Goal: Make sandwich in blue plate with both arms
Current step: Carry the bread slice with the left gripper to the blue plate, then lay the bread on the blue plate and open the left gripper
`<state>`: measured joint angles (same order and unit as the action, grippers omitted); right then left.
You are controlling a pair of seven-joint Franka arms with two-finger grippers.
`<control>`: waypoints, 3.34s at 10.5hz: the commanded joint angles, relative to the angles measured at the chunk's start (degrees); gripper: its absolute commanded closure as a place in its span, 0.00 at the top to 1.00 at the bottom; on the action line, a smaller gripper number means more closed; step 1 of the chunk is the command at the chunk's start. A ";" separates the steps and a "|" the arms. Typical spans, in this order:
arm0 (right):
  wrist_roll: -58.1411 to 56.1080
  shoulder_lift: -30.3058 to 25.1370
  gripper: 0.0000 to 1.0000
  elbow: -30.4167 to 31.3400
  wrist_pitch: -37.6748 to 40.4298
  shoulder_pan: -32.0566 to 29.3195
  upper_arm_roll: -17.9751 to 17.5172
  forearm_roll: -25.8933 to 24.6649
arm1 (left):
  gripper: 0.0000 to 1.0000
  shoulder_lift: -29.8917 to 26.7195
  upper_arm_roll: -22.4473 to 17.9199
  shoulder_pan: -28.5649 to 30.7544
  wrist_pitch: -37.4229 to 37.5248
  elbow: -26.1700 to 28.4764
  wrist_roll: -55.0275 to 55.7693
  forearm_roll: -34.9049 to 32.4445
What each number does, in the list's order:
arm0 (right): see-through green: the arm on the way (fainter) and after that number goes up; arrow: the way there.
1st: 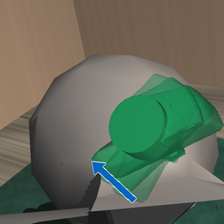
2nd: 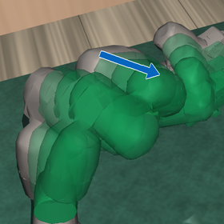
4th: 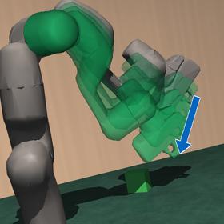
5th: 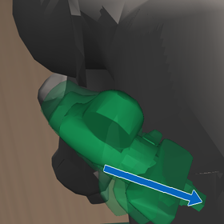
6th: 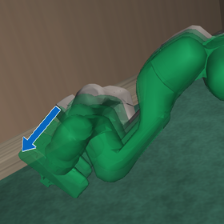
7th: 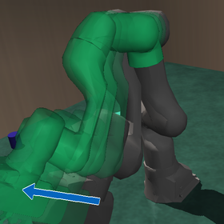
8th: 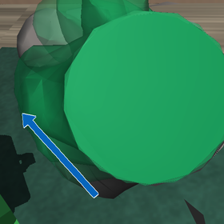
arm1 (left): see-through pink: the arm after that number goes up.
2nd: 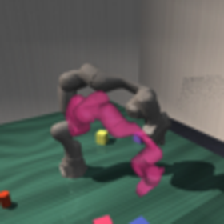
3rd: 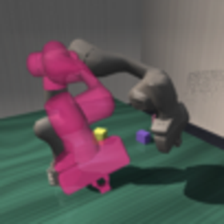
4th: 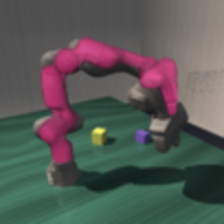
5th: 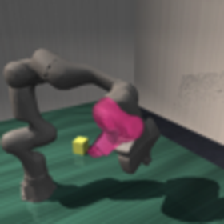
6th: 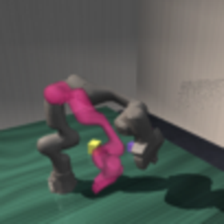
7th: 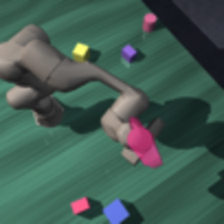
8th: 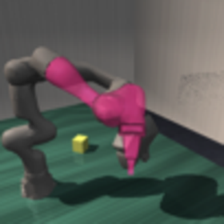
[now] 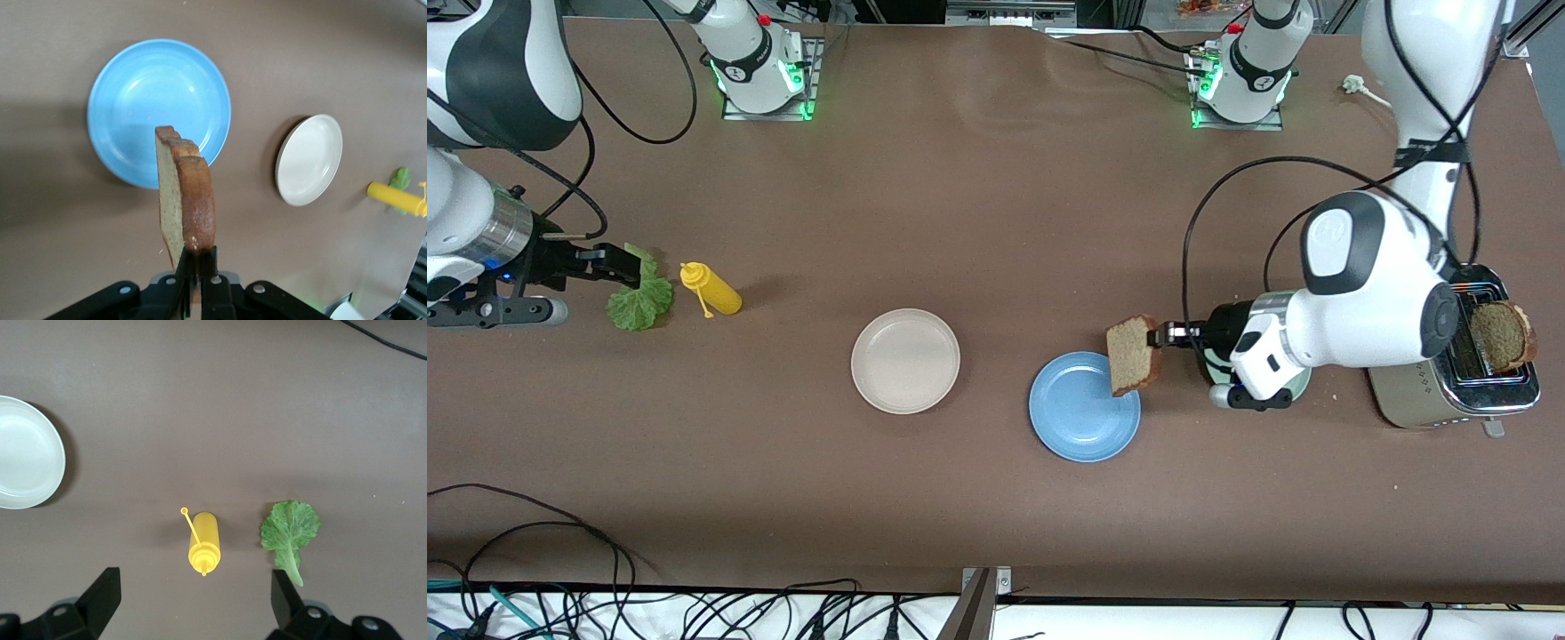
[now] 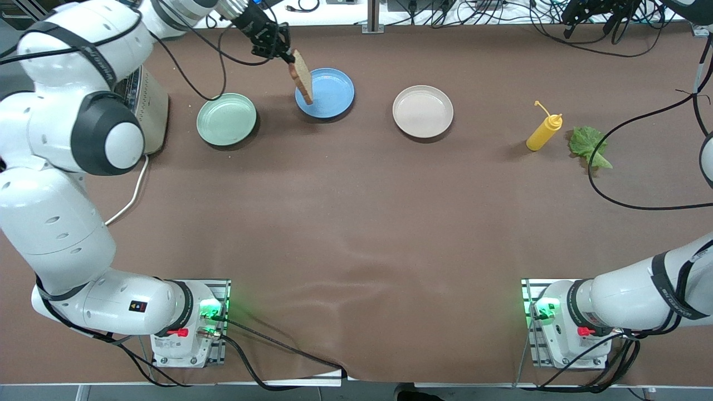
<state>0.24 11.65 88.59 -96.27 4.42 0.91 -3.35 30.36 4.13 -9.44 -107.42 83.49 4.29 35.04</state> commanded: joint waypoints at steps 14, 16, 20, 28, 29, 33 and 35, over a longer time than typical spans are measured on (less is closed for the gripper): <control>0.64 0.66 1.00 -1.14 0.38 -0.38 -0.39 0.53 | 0.00 13.67 -3.69 -9.28 -18.87 -4.12 -7.53 9.52; 0.64 0.66 1.00 -1.14 0.38 -0.38 -0.39 0.53 | 0.07 14.55 -3.69 -9.28 -20.71 -4.12 -8.33 9.43; 0.64 0.66 1.00 -1.14 0.47 -0.38 -0.39 0.53 | 1.00 16.04 -6.24 -9.20 -22.65 -3.16 -16.58 9.43; -0.50 0.66 1.00 -1.05 0.55 -0.47 -0.39 0.53 | 1.00 13.95 -12.91 -9.20 -21.34 1.14 -17.04 8.73; -0.68 0.74 1.00 -0.79 0.82 -0.56 -0.21 -0.07 | 1.00 13.15 -13.88 -9.20 -18.73 1.24 -17.04 8.64; -7.43 4.51 1.00 0.35 0.56 -4.50 1.28 -1.56 | 1.00 4.90 -15.56 -4.21 -4.94 1.06 -16.51 -6.45; -9.80 6.27 1.00 0.53 0.64 -6.17 1.37 -4.82 | 1.00 0.95 -13.46 0.71 0.88 0.63 -16.42 -12.33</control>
<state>-6.40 16.12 89.29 -95.84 0.31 2.71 -5.56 36.83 -11.86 -13.61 -111.87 82.52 -11.68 29.13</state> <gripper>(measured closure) 0.000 0.000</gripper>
